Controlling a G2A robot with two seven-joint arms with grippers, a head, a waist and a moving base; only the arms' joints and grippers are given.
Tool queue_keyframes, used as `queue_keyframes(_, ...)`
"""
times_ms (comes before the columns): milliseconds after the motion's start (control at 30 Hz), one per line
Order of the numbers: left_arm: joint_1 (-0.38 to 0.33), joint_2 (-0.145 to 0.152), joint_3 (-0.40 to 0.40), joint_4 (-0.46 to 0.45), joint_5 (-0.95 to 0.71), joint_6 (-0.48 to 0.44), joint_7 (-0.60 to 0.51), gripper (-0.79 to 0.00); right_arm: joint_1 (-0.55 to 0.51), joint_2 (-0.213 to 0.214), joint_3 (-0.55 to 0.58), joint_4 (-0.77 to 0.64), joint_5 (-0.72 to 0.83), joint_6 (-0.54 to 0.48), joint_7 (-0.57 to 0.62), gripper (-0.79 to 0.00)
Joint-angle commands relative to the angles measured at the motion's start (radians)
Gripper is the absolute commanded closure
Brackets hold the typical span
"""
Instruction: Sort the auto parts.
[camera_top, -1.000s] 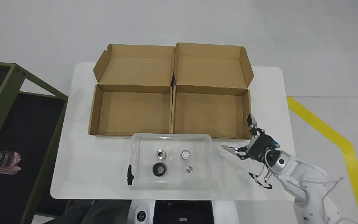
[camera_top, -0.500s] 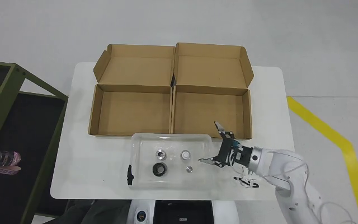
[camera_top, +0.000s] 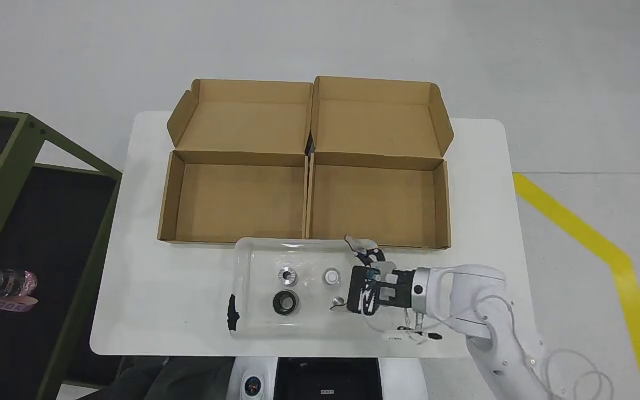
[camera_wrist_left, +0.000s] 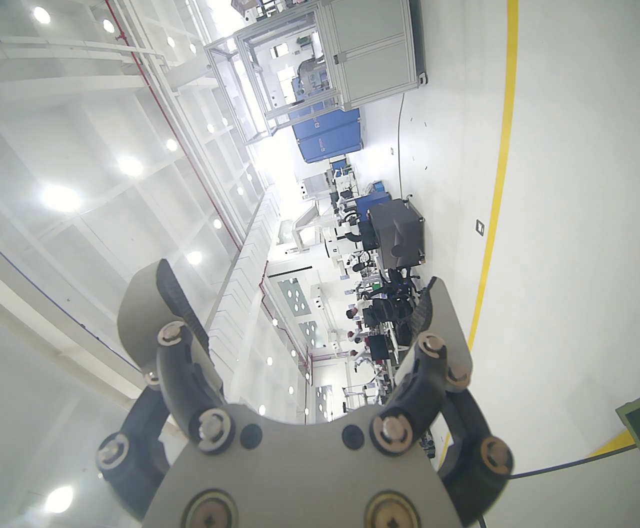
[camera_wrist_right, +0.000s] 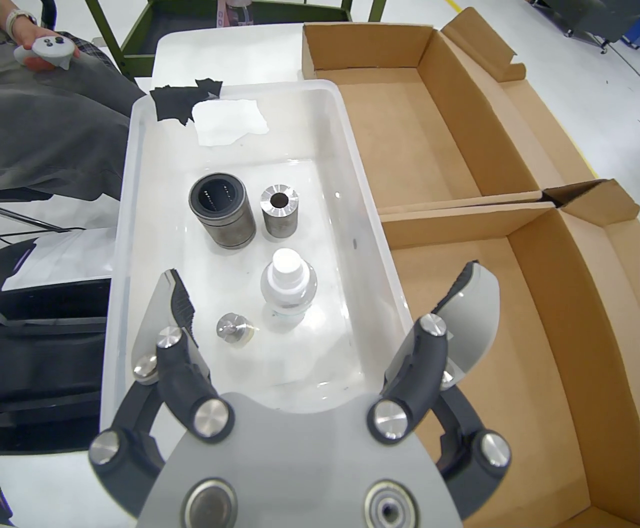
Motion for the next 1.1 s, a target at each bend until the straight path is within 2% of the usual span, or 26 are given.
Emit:
queue_keyframes(0,0.000,0.000,0.000,0.000,0.000,0.000,0.000,-0.785,0.006,0.001,-0.017,0.000,-0.002,-0.003,0.016,-0.785)
queue_keyframes(667,0.000,0.000,0.000,0.000,0.000,0.000,0.000,-0.785,0.075,0.007,-0.130,0.080,0.017,0.038,0.090,-0.785)
queue_keyframes(767,0.000,0.000,0.000,0.000,0.000,0.000,0.000,-0.785,0.086,0.007,-0.143,0.092,0.014,0.048,0.100,-0.631)
queue_keyframes(867,0.000,0.000,0.000,0.000,0.000,0.000,0.000,-0.785,0.094,0.008,-0.154,0.100,0.013,0.056,0.107,-0.505)
queue_keyframes(900,0.000,0.000,0.000,0.000,0.000,0.000,0.000,-0.785,0.096,0.009,-0.156,0.102,0.011,0.059,0.109,-0.489)
queue_keyframes(933,0.000,0.000,0.000,0.000,0.000,0.000,0.000,-0.785,0.098,0.009,-0.158,0.104,0.008,0.064,0.110,-0.391)
queue_keyframes(1067,0.000,0.000,0.000,0.000,0.000,0.000,0.000,-0.785,0.105,0.011,-0.164,0.106,-0.012,0.081,0.119,-0.351)
